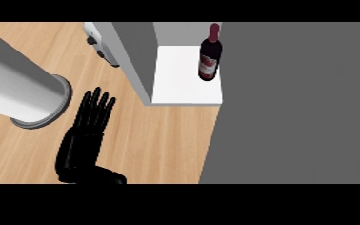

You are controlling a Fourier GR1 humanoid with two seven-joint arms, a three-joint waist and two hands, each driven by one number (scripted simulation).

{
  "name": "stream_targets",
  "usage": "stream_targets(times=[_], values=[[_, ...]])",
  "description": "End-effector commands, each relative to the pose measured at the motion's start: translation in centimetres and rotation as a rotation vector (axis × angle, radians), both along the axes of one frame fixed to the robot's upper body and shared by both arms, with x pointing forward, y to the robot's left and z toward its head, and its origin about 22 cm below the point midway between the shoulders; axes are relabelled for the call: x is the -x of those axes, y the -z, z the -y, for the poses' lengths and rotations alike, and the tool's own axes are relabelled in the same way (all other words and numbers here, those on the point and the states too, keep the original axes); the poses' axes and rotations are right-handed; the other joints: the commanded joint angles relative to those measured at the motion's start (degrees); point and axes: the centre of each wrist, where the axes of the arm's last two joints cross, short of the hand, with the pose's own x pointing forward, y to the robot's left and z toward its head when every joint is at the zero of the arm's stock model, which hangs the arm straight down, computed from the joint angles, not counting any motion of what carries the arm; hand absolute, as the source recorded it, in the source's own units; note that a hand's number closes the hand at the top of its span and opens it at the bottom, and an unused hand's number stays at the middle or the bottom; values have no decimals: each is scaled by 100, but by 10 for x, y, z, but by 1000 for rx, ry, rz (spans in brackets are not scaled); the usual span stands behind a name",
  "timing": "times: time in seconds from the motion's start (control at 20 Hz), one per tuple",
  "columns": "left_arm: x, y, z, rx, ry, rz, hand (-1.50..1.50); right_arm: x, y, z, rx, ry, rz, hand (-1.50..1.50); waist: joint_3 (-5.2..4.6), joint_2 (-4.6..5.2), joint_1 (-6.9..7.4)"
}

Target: Pick up the wine, place it into the cabinet and close the cabinet

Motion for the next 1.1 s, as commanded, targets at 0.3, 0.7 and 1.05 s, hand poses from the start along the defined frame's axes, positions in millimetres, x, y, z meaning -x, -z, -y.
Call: stream_targets(times=[0.3, 0.7, 1.05], values=[[7, -12, -77, -39, -73, 23, -150, 29, -48, -10, -104, -143, 10, 150, -2, 7, -41], [1, -36, -110, -43, -54, 31, -150, 23, -48, -26, -111, -183, 18, 150, -15, 19, 36], [3, -36, -129, -33, -45, 42, -150, 14, -43, -37, -136, -222, -5, 150, -36, 47, 117]])
